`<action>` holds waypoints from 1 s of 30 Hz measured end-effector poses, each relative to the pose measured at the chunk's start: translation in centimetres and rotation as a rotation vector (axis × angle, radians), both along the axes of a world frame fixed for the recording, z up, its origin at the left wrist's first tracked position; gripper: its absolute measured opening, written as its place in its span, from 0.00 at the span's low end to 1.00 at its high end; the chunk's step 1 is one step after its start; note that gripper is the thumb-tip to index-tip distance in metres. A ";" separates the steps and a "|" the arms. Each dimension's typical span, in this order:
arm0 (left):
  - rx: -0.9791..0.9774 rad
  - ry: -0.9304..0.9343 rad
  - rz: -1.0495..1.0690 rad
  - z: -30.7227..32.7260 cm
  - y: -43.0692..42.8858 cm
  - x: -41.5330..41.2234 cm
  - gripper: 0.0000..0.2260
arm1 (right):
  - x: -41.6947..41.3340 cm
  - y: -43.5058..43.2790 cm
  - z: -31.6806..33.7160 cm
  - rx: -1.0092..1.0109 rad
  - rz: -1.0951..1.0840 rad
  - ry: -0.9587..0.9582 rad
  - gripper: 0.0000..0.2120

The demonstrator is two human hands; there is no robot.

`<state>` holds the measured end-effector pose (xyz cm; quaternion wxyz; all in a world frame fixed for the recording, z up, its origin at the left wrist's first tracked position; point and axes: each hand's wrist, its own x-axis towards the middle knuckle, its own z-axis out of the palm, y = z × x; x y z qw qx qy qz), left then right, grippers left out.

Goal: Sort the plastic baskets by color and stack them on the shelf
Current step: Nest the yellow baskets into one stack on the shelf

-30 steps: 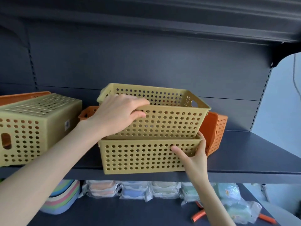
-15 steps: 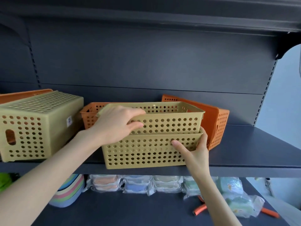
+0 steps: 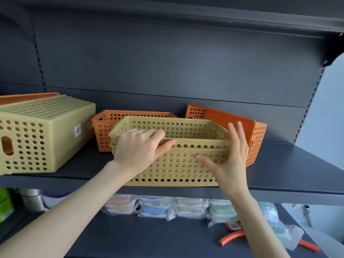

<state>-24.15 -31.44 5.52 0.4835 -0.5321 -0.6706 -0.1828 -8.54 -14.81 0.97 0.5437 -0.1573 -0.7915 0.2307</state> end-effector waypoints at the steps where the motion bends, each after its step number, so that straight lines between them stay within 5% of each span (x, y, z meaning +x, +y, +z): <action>1: 0.017 0.020 -0.001 -0.1 0.1 0.0 0.20 | 0.1 0.0 0.4 0.023 0.014 -0.033 0.42; 4: 0.082 0.085 -0.007 -0.4 0.4 -0.3 0.21 | 0.4 -0.1 1.1 0.007 0.015 -0.086 0.33; 11: 0.144 0.114 0.003 -0.6 0.9 -0.8 0.22 | 0.6 0.8 2.5 0.153 -0.103 -0.165 0.32; 23: 0.093 0.023 -0.067 -1.0 1.5 0.5 0.23 | 1.6 0.5 3.4 0.044 0.050 -0.176 0.26; 30: 0.147 0.004 -0.103 -1.3 5.3 4.2 0.17 | 5.0 3.1 2.2 -0.263 -0.011 0.134 0.16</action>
